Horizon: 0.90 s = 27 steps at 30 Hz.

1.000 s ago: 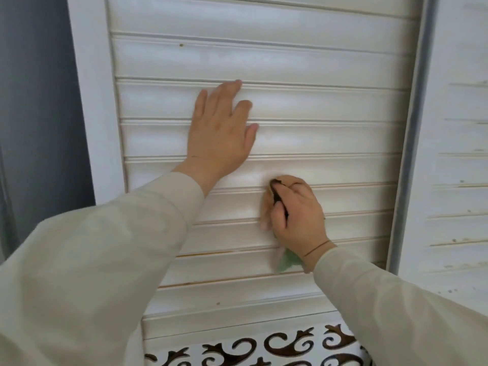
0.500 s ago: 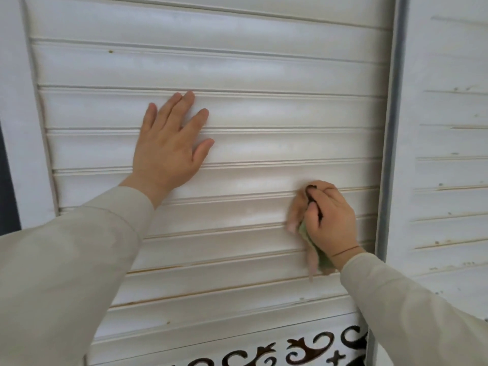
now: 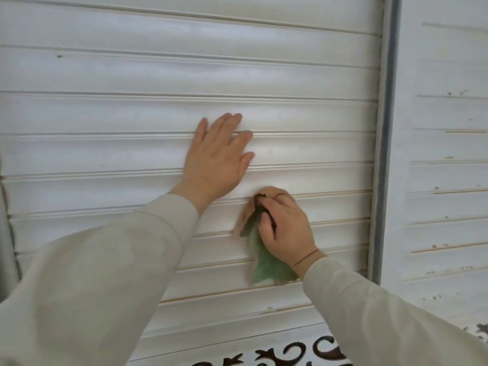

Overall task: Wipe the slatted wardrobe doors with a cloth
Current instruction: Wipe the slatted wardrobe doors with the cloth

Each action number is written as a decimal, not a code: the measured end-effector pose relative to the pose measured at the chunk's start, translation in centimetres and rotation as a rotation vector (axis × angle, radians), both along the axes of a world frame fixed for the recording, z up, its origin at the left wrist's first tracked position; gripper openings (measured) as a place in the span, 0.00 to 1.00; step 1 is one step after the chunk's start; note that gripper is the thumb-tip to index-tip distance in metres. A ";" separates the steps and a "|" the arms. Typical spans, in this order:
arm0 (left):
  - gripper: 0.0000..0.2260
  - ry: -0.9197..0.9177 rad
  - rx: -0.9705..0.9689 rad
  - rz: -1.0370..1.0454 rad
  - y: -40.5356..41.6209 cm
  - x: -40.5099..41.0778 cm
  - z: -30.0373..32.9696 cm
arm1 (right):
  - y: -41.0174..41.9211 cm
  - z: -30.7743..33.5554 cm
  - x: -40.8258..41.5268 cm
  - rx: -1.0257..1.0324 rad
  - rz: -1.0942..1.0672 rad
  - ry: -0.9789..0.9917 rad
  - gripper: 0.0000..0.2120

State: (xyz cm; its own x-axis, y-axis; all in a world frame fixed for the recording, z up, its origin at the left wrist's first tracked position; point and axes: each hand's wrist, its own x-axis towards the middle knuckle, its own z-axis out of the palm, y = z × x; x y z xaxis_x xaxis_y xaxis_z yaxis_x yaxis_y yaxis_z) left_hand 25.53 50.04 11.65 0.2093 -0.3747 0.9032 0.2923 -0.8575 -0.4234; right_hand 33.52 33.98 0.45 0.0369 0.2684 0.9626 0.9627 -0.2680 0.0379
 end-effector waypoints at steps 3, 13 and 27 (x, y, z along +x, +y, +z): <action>0.19 -0.036 0.032 0.034 3.0 -1.1 -0.3 | -2.7 -0.3 2.9 0.069 -0.086 0.046 0.19; 0.21 -0.027 0.010 0.082 4.6 -2.3 -0.6 | -4.0 -1.0 3.9 0.168 -0.218 0.117 0.21; 0.21 -0.069 0.020 0.056 4.9 -2.5 -0.7 | -7.6 -1.7 6.6 0.354 -0.376 0.434 0.24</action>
